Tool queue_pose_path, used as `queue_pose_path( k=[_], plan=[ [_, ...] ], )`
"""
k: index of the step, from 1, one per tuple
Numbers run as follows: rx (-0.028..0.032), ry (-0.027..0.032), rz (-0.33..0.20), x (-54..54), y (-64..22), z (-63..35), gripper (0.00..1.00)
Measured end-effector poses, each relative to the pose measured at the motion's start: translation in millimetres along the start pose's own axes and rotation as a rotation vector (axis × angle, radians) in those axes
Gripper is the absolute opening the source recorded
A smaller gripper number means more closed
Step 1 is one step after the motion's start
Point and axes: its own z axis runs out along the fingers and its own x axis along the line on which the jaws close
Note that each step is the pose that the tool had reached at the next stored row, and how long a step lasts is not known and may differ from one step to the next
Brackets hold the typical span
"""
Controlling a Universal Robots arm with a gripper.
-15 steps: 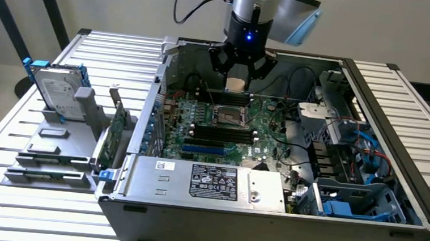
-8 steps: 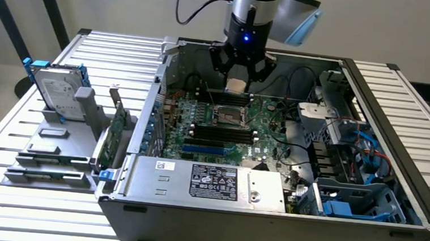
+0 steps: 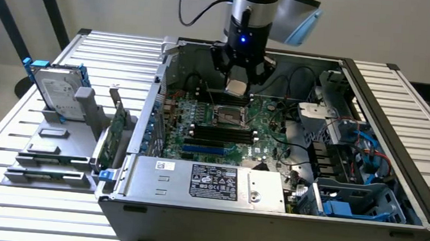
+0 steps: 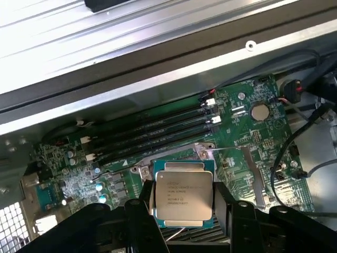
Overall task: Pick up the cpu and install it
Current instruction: 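Place the cpu into insertion slot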
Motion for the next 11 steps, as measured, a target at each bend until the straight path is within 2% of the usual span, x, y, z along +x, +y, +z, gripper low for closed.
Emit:
queue_pose_path(
  k=[11],
  plan=[
    [-0.0040,-0.0189,0.198,-0.1,-0.5,5.5,0.55]
  ],
)
